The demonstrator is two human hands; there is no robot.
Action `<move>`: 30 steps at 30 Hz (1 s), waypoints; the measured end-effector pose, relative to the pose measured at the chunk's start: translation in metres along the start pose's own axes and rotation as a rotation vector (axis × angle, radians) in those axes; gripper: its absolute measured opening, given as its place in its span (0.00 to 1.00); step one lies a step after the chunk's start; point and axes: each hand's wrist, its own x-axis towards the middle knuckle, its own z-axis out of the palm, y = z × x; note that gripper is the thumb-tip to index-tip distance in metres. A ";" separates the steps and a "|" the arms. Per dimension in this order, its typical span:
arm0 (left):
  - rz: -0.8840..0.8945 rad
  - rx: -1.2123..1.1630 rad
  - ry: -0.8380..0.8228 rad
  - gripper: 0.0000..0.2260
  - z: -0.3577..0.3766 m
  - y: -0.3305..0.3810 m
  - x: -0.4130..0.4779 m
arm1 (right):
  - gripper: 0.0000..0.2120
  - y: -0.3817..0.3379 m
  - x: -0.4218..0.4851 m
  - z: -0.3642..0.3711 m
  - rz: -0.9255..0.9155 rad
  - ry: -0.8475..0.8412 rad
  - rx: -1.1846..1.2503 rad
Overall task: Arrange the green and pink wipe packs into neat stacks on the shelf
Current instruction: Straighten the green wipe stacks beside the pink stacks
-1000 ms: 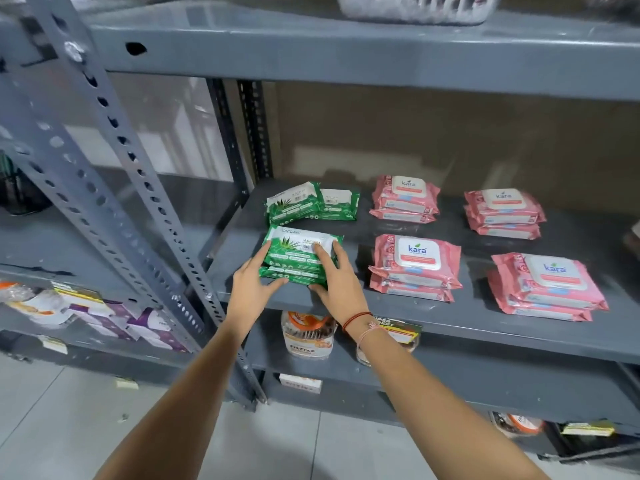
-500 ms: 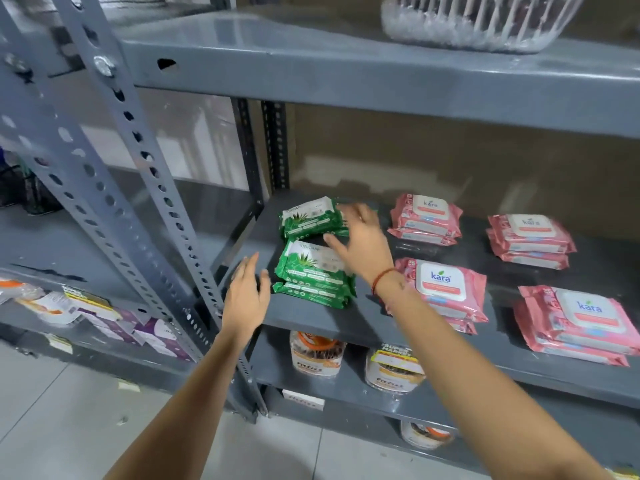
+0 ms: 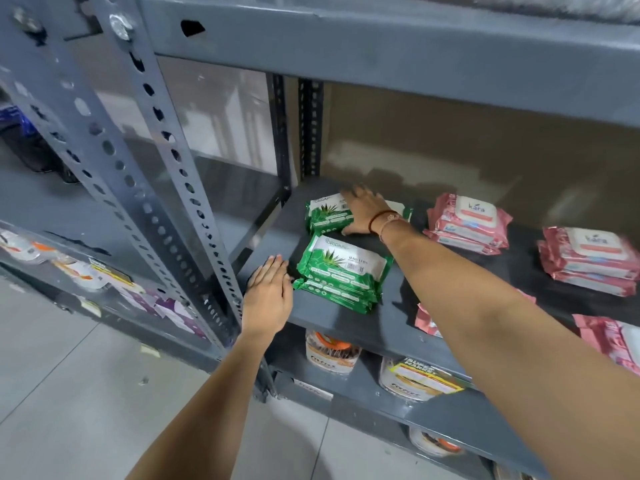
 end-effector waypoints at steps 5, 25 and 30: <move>-0.006 -0.007 0.002 0.22 0.000 0.000 0.000 | 0.45 0.000 0.007 -0.001 -0.014 0.023 -0.035; -0.029 -0.049 0.025 0.22 0.006 -0.006 0.001 | 0.42 0.060 -0.017 -0.007 0.315 0.055 0.318; 0.011 -0.236 0.016 0.17 0.001 -0.010 0.008 | 0.45 0.060 -0.018 -0.005 0.278 0.026 0.354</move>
